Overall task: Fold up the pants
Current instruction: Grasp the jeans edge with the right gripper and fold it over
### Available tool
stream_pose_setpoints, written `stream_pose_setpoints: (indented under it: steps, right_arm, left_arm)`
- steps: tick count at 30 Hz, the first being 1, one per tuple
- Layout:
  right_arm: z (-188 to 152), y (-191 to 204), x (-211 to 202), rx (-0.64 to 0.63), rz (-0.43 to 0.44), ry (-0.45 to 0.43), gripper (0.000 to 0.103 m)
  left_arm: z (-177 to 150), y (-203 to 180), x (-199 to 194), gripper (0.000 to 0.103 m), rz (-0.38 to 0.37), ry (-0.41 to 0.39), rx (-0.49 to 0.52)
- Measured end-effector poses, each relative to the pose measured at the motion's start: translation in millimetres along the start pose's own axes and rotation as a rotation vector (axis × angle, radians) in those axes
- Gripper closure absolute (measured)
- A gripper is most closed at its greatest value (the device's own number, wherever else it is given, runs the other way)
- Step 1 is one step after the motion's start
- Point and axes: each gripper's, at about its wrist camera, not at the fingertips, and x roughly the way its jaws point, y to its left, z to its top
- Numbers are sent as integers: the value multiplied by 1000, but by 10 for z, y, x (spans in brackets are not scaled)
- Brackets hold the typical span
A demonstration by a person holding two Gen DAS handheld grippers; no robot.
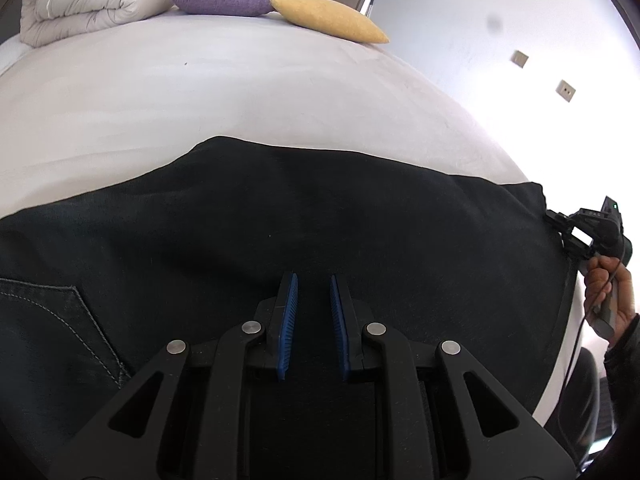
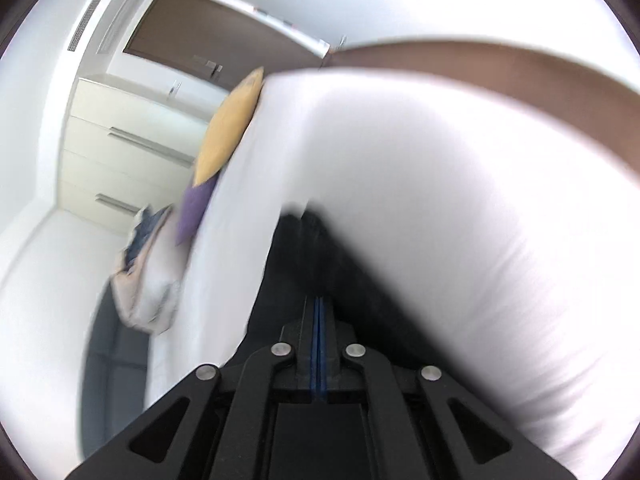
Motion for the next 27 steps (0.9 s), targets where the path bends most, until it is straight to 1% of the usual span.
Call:
stream_pose_setpoints:
  steps: [1,2,3,5,6,8,9,11,12,13,14,15,16,17,18,19,20,21,23,24,25,26,27]
  right_arm:
    - [24,-104,-135,69,-20,-36,103]
    - [6,-133,-239,96,-26,-59,99]
    - [-69,-78,-358,75,-22,-72,99]
    - [-309,128,-438,-8,17,-40,99]
    - [-461,300,-451,-58,47,-6,99]
    - [-791,621,-376,-115,130,61,99]
    - [-995,825,-281,-144,175,103,99]
    - [-1284,1078,-37,-172,243,195,99]
    - [-1500,1236,231,-187,267,285,99]
    - [-1699,1355,402,-203,264,334,99]
    - [-1838,1387,551,-218,255,376,99]
    - [-1917,1359,686,-219,244,413,99]
    - [-1958,1292,807,-207,224,442,99]
    - [-1981,1205,873,-188,202,453,99]
    - [-1975,1133,977,-161,186,451,101]
    - [-1916,1023,995,-138,197,433,103]
    - [-1818,950,1000,-130,204,409,103]
    - [-1719,915,941,-131,186,371,103]
    - [-1526,821,829,-112,164,323,103]
    - [-1357,742,776,-96,148,285,103]
    - [-1153,583,649,-72,135,242,103]
    - [-1030,459,560,-48,130,207,103]
    - [-907,334,467,-24,126,170,103]
  left_arm:
    - [6,17,-1,87,-10,0,-10]
    - [31,40,3,87,-21,2,-23]
    - [51,77,-14,87,-31,9,-42]
    - [122,10,-110,86,-1,16,-59]
    - [155,-57,-180,86,-28,5,-64]
    - [223,-313,-333,86,-144,-40,-56]
    - [245,-498,-368,86,-191,-48,-27]
    - [239,-715,-304,86,-277,-23,1]
    - [210,-750,-189,86,-296,15,-6]
    - [163,-708,-59,86,-277,57,-30]
    - [98,-602,66,86,-241,103,-76]
    - [5,-427,135,87,-270,125,-154]
    - [-51,-296,104,89,-320,106,-212]
    - [-88,-202,43,89,-303,98,-237]
    - [-116,-130,-44,89,-279,87,-235]
    - [-146,-62,-128,89,-254,76,-229]
    - [-178,10,-189,89,-240,68,-230]
    - [-230,144,-272,89,-235,54,-249]
    - [-314,393,-426,89,-230,27,-291]
    - [-359,542,-539,89,-214,10,-309]
    - [-390,655,-616,89,-200,0,-320]
    - [-429,775,-709,89,-186,-13,-331]
    - [-475,906,-798,92,-184,-25,-344]
